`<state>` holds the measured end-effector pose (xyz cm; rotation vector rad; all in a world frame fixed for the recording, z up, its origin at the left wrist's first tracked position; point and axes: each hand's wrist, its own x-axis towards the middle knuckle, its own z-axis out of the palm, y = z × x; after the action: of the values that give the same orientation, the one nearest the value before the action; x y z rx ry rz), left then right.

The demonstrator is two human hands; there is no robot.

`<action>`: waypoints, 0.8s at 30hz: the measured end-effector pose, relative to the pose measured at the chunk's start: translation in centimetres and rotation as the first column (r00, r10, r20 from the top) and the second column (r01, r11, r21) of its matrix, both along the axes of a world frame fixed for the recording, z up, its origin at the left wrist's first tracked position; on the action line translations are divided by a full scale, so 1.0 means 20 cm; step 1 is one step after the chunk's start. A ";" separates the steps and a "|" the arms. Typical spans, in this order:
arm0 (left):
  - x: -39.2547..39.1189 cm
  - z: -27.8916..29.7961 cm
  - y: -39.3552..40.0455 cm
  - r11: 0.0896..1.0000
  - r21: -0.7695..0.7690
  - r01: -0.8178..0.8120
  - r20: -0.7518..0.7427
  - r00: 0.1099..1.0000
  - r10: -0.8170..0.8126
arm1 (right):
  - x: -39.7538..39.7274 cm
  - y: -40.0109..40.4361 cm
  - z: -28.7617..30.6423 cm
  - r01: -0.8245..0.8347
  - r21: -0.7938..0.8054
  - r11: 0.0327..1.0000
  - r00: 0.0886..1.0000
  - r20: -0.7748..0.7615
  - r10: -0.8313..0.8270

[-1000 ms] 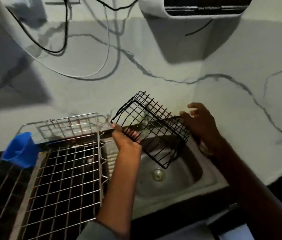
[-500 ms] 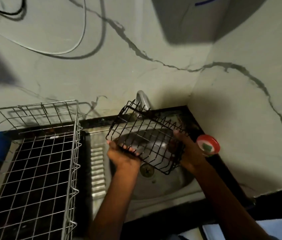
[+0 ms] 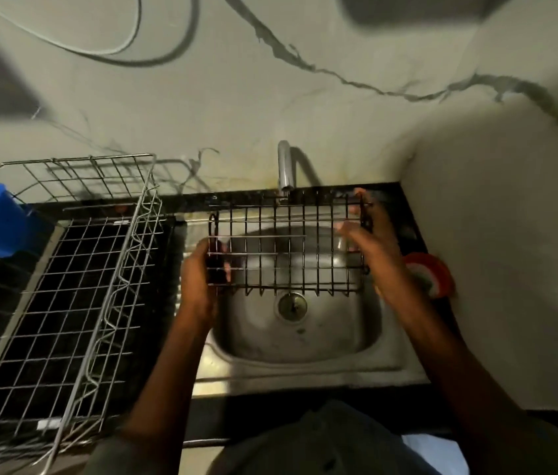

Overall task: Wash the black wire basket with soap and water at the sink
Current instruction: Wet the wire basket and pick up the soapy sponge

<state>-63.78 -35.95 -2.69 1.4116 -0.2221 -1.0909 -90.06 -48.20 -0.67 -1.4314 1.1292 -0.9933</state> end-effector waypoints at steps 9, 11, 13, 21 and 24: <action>-0.10 -0.08 0.04 0.988 0.074 0.139 0.100 0.984 -0.146 | -0.06 0.09 -0.28 0.093 0.122 0.988 0.995 -0.037 -0.090; -0.10 -0.08 0.03 0.969 0.119 0.215 0.077 0.971 -0.225 | -0.05 0.07 -0.31 0.077 0.280 0.957 0.997 -0.011 -0.077; -0.08 -0.07 0.01 0.960 0.125 0.252 0.032 0.966 -0.258 | -0.06 0.03 -0.36 0.065 0.389 0.919 0.997 0.018 -0.078; 0.00 -0.04 -0.06 0.970 -0.067 0.233 -0.232 0.942 -0.242 | -0.07 -0.01 -0.42 -0.039 0.646 0.762 0.998 0.066 -0.004; -0.03 -0.04 -0.11 0.956 -0.139 0.258 -0.289 0.913 -0.288 | -0.05 0.00 -0.44 0.001 0.658 0.753 1.000 0.017 -0.017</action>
<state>-64.41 -38.23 -3.53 1.1251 -0.2494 -1.4956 -91.11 -48.28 -9.47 -0.8298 1.2999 -0.5150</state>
